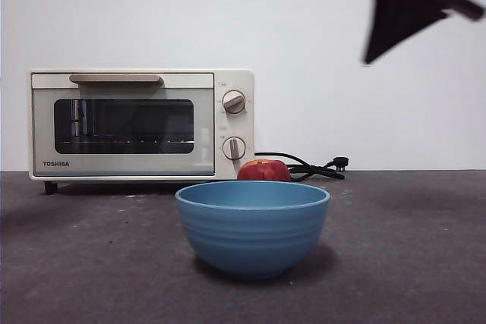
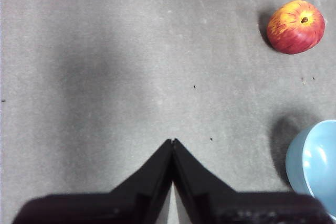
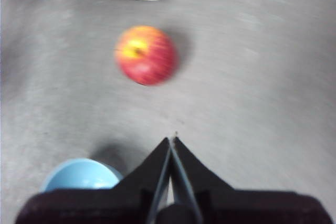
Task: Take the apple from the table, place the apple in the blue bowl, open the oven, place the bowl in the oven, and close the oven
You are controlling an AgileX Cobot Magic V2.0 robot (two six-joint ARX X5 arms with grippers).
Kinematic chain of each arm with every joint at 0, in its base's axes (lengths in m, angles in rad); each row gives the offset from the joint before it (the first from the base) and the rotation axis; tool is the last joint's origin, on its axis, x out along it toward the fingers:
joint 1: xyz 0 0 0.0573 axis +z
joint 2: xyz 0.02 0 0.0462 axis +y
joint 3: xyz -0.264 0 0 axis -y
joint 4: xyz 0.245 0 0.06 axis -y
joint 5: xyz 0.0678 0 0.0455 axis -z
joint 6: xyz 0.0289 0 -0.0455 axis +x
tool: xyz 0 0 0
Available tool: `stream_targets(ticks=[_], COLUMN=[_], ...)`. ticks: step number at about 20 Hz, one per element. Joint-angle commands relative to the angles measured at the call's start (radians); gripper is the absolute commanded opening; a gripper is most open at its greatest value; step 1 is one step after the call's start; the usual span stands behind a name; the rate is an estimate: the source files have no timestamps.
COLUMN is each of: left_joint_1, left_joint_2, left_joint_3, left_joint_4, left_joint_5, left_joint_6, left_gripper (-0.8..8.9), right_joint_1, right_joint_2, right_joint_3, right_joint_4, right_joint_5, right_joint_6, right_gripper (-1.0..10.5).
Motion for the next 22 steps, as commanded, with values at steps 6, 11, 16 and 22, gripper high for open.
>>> stream_targets(ticks=[6,11,16,22], left_joint_1=[-0.002,-0.002,-0.002,-0.002], left_joint_2=[0.002,0.002,0.002,0.002], left_joint_3=[0.002,0.002,0.002,0.002], left_joint_4=[-0.001,-0.002,-0.004,-0.005], left_joint_5=[0.003,0.003,0.003,0.003], left_joint_6=[0.013,0.015,0.015,0.015], left_gripper=[-0.04,-0.04,-0.04,-0.04], right_joint_1=[0.157,0.196,0.198,0.198], right_joint_2=[0.375,0.541,0.643,0.693], right_joint_3=[0.357,0.496,0.528,0.528], right_joint_4=[-0.134,-0.164,-0.156,-0.074], right_joint_5=[0.172,0.190,0.278,0.280], right_joint_6=[-0.043,-0.054,-0.053,-0.056], right_gripper=[1.4,5.2,6.0,6.0])
